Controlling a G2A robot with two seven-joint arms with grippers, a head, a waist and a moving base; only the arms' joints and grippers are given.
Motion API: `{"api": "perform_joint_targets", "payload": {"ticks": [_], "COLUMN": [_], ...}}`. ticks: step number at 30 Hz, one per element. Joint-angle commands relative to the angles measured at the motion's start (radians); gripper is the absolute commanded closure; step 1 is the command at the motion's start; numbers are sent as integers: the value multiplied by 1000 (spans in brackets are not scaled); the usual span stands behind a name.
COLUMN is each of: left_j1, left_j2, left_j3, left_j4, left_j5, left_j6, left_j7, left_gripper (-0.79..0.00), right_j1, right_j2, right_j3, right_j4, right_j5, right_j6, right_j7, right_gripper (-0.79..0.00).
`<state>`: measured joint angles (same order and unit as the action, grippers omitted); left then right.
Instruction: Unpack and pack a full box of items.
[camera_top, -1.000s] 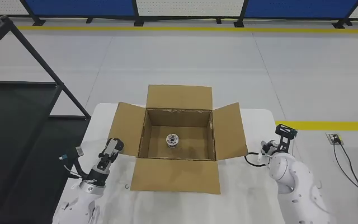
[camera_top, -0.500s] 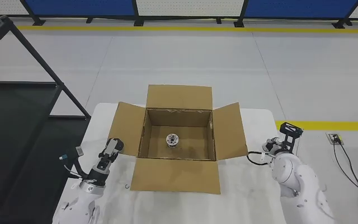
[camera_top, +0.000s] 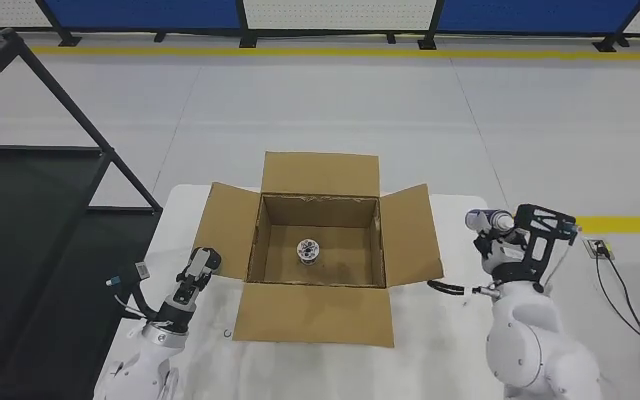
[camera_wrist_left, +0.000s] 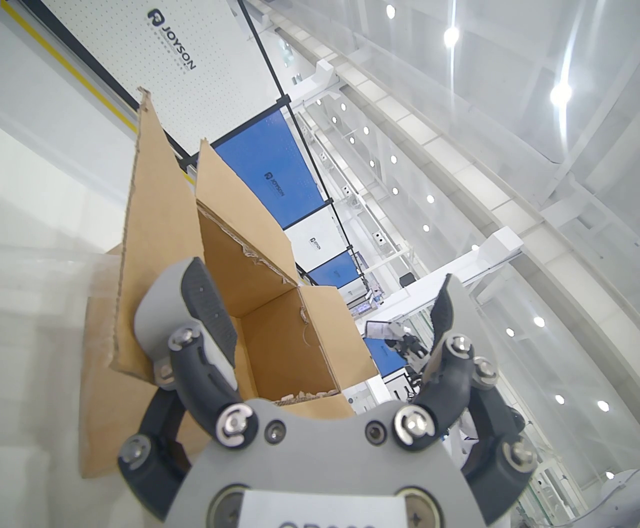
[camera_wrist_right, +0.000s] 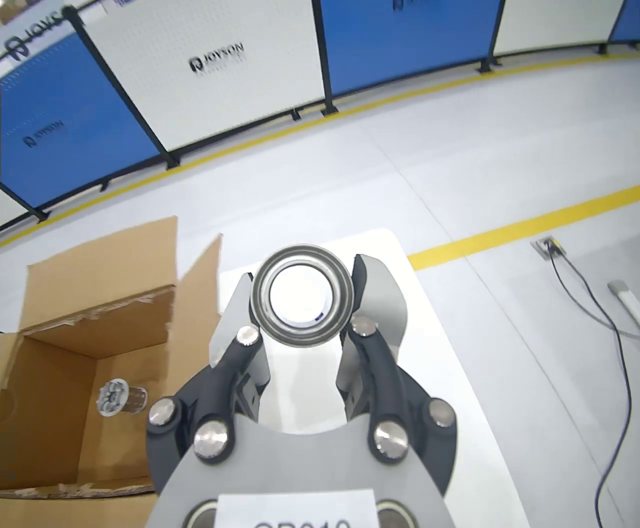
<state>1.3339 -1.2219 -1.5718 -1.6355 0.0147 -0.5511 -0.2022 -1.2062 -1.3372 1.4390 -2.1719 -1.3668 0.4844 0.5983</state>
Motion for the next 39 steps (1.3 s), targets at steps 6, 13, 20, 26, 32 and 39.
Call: {"api": "perform_joint_targets", "payload": {"ticks": [6, 13, 20, 26, 32, 39], "left_j1": [0, 0, 0, 0, 0, 0], "left_j2": [0, 0, 0, 0, 0, 0], "left_j3": [0, 0, 0, 0, 0, 0], "left_j4": [0, 0, 0, 0, 0, 0], "left_j5": [0, 0, 0, 0, 0, 0], "left_j6": [0, 0, 0, 0, 0, 0], "left_j7": [0, 0, 0, 0, 0, 0], "left_gripper": [-785, -785, -785, -785, -785, -785], "right_j1": [21, 296, 592, 743, 805, 846], "right_j2": [-9, -39, -88, -137, -181, -226], "right_j3": [-213, -356, -494, -615, -707, -727], "right_j4": [-102, 122, 499, 753, 945, 1126], "right_j5": [-148, -45, 103, 74, 61, 130], "right_j6": [-117, -281, -390, -324, -336, -332], "right_j7": [4, 240, 394, 491, 479, 405], "right_gripper": [0, 0, 0, 0, 0, 0]}}
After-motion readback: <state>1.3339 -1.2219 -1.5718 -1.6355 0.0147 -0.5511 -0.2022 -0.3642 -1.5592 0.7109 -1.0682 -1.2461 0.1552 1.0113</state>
